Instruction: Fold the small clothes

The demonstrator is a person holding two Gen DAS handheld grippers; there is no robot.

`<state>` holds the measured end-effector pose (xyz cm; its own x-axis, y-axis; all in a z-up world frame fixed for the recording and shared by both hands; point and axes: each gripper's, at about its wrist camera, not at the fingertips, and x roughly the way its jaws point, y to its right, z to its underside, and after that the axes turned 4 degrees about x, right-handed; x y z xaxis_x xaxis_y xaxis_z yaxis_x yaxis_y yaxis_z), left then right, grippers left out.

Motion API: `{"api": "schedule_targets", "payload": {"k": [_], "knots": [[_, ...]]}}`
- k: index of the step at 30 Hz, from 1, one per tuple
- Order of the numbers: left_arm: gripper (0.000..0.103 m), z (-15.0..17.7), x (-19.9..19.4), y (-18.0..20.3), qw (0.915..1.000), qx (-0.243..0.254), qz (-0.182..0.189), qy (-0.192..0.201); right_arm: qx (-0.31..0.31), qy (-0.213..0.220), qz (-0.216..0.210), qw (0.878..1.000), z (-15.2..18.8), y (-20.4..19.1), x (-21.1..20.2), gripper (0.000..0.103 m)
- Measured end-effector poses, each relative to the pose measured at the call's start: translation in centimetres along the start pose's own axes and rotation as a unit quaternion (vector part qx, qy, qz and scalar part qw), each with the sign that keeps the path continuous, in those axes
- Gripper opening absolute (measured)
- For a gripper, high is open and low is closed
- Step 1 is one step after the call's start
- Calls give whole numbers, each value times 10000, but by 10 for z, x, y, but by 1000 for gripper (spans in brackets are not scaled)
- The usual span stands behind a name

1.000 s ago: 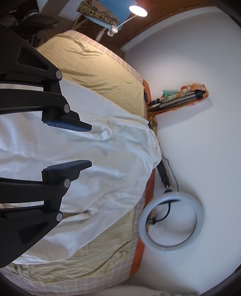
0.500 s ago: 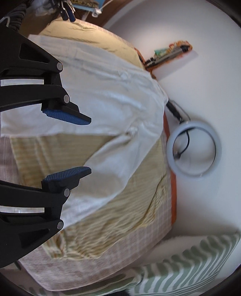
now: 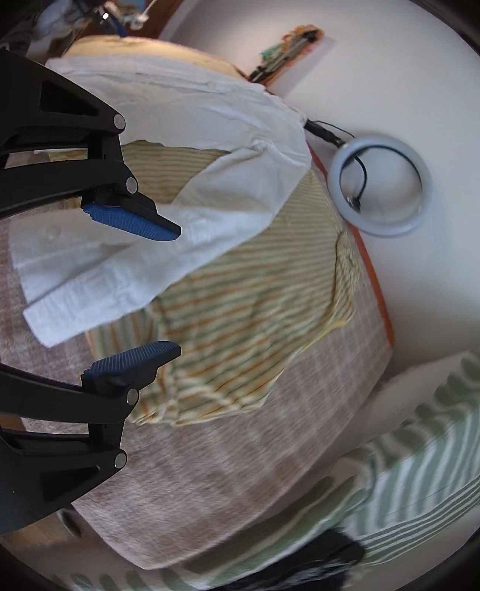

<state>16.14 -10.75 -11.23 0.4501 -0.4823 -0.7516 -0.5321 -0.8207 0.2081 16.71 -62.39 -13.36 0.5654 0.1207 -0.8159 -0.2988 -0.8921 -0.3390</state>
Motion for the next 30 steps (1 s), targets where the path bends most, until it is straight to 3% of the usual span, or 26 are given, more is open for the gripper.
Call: {"api": "schedule_targets", "payload": {"k": [5, 11, 15, 16, 19, 25, 30], "knots": [[45, -7, 17, 11, 9998, 87, 142, -127, 330, -213, -510, 9979, 14, 22, 1, 56], [45, -13, 30, 17, 9995, 93, 231, -203, -119, -489, -351, 9981, 28, 10, 13, 53], [45, -13, 32, 16, 9995, 82, 231, -211, -141, -689, -112, 9975, 35, 6, 23, 26], [45, -13, 32, 15, 9995, 85, 213, -219, -136, -681, -79, 9976, 36, 5, 23, 18], [45, -11, 32, 14, 9995, 85, 199, -226, -79, -592, -159, 9981, 37, 2, 15, 9], [45, -8, 30, 11, 9994, 93, 250, -206, -495, -146, 35, 9987, 36, -33, -18, 7], [45, -6, 28, 9, 9993, 54, 338, -154, -1199, 57, -190, 9926, 43, -90, -37, 7]]}}
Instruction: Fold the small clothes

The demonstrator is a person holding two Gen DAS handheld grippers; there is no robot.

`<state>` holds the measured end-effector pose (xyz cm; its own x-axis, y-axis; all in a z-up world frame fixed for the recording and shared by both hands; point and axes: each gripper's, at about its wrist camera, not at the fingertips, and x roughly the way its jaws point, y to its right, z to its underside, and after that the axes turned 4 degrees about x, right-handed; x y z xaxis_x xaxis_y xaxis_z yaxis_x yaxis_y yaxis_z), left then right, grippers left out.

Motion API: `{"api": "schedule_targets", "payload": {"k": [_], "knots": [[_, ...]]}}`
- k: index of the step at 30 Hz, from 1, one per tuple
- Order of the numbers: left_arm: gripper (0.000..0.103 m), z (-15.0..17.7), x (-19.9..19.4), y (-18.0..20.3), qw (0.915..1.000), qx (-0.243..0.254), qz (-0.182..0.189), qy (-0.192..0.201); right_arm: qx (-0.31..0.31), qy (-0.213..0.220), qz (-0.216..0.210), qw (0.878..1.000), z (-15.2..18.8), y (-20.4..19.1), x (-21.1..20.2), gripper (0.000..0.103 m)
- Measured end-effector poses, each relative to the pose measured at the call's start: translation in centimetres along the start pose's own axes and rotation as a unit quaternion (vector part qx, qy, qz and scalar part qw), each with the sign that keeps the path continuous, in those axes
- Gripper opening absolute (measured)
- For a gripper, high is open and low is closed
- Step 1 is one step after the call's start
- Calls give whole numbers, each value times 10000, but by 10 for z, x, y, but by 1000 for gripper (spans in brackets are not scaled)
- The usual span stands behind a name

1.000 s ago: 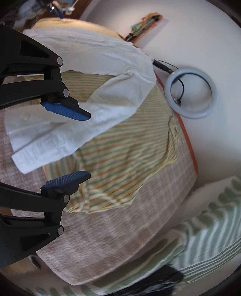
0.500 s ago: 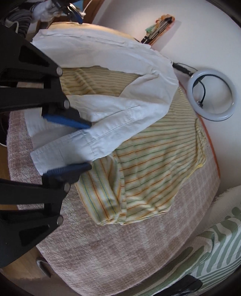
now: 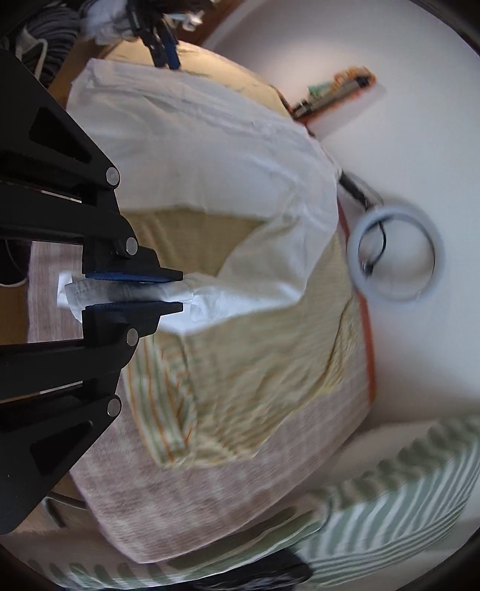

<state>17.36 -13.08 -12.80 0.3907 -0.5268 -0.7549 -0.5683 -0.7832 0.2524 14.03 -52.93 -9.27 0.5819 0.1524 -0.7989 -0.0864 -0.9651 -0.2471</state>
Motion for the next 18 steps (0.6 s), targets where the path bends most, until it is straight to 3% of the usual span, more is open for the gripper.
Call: {"api": "schedule_targets", "payload": {"k": [6, 11, 18], "knots": [[45, 2, -4, -3, 10000, -38, 63, 63, -1113, -162, -660, 9915, 12, -85, 7, 7], [45, 4, -6, -9, 9998, -142, 117, 85, -2320, -830, -873, 9652, 52, -143, 38, 7], [45, 0, -4, -19, 9996, -252, 145, 36, -3092, -1378, -1006, 9356, 83, -164, 58, 7]]}}
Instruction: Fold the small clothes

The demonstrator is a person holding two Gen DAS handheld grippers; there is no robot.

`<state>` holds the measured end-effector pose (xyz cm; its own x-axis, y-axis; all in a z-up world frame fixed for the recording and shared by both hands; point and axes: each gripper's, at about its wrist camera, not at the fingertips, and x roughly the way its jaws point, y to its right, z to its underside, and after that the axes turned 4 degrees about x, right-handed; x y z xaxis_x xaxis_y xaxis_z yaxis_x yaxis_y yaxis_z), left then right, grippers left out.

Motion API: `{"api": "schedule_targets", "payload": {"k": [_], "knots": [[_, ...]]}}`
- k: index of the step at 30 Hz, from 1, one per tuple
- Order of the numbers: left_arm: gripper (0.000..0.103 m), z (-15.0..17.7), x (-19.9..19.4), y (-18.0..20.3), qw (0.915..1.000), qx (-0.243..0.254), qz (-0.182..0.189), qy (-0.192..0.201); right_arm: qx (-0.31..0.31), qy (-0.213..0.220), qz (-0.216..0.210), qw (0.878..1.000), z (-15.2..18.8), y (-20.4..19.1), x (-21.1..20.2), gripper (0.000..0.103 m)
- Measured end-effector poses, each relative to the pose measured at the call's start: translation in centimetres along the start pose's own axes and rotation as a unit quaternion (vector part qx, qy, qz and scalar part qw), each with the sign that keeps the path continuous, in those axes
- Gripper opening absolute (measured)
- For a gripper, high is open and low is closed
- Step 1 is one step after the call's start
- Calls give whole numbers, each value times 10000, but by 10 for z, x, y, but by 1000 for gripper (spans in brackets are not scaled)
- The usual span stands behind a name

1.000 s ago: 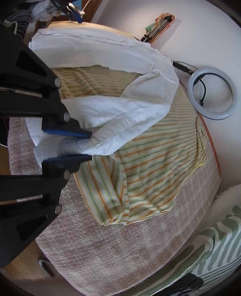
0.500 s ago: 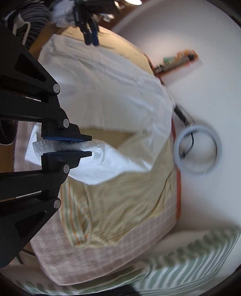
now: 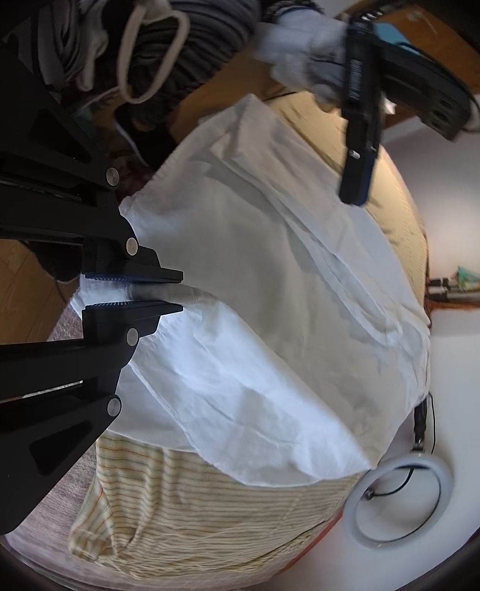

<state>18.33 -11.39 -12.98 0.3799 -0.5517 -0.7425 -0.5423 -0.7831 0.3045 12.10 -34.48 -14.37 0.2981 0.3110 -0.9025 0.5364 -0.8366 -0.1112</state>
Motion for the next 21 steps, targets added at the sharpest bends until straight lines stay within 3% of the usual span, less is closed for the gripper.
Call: {"api": "schedule_targets", "payload": {"k": [3, 6, 7, 11, 21], "knots": [[45, -9, 4, -3, 9999, -129, 104, -22, -23, -33, -112, 9999, -1, 3, -2, 12], [45, -17, 8, 1, 9996, -97, 260, -39, 181, 156, -466, 9986, -5, 16, -19, 35], [45, -19, 10, 4, 9995, -51, 318, -66, 248, 290, -619, 9973, -6, 18, -28, 37], [45, -25, 27, 21, 9975, 65, 638, -294, 534, 769, -1071, 9898, -20, 45, -61, 38], [45, -44, 82, 63, 9872, 282, 1340, -821, 1923, 1074, -250, 9751, -117, 153, -48, 38]]}}
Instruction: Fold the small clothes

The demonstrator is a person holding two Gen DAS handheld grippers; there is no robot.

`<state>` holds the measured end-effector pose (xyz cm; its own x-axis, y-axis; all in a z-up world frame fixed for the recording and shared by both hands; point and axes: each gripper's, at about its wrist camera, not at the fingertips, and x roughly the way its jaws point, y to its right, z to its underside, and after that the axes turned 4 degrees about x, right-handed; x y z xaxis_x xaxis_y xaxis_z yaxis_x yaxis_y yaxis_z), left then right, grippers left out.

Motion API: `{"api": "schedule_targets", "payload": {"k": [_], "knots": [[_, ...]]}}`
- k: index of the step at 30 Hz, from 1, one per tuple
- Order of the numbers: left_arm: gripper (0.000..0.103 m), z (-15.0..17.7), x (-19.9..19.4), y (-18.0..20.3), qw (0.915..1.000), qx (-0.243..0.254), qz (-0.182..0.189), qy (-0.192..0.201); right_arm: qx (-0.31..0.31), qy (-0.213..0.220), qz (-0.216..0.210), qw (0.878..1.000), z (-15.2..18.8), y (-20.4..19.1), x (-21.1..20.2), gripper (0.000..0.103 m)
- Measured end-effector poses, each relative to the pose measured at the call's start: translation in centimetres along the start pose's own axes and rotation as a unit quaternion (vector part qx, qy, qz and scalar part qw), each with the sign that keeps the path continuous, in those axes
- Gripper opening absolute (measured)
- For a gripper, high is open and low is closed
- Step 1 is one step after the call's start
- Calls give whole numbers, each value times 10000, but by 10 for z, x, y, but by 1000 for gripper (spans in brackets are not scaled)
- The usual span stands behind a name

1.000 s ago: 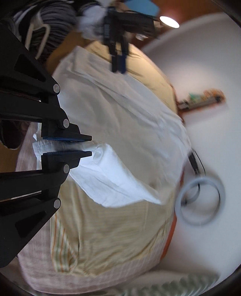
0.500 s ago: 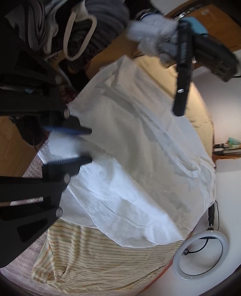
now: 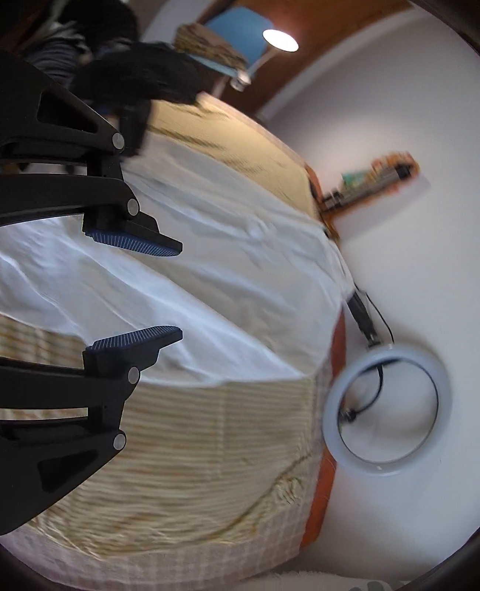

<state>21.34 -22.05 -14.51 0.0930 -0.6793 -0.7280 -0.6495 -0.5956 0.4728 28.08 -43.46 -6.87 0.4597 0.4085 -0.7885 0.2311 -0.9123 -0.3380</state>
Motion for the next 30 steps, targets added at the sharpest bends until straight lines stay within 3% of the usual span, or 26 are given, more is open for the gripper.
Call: {"api": "schedule_targets", "payload": {"k": [8, 9, 11, 14, 15, 16, 18, 25, 30], "knots": [[44, -3, 38, -1, 9998, 55, 98, -166, 833, -299, 471, 9950, -75, 41, 86, 38], [40, -2, 39, -2, 9998, 56, 134, -170, 918, -342, 515, 9939, -79, 45, 95, 38], [23, -1, 43, -4, 9997, 97, 164, -175, 968, -407, 585, 9927, -87, 50, 117, 38], [10, 0, 47, -4, 9995, 170, 195, -157, 838, -542, 917, 9908, -95, 52, 144, 37], [9, 0, 48, -4, 9995, 193, 206, -146, 796, -596, 1021, 9898, -98, 52, 152, 27], [7, 0, 48, -4, 9994, 222, 224, -135, 763, -650, 1110, 9888, -100, 53, 158, 4], [5, 1, 49, -1, 9992, 298, 253, -129, 769, -676, 1237, 9870, -101, 54, 164, 2], [3, 6, 46, 12, 9978, 564, 328, -134, 129, -126, 1243, 9921, -115, 19, 141, 1], [3, 7, 40, 21, 9972, 648, 356, -96, -237, -142, 1131, 9932, -123, -9, 152, 0]]}}
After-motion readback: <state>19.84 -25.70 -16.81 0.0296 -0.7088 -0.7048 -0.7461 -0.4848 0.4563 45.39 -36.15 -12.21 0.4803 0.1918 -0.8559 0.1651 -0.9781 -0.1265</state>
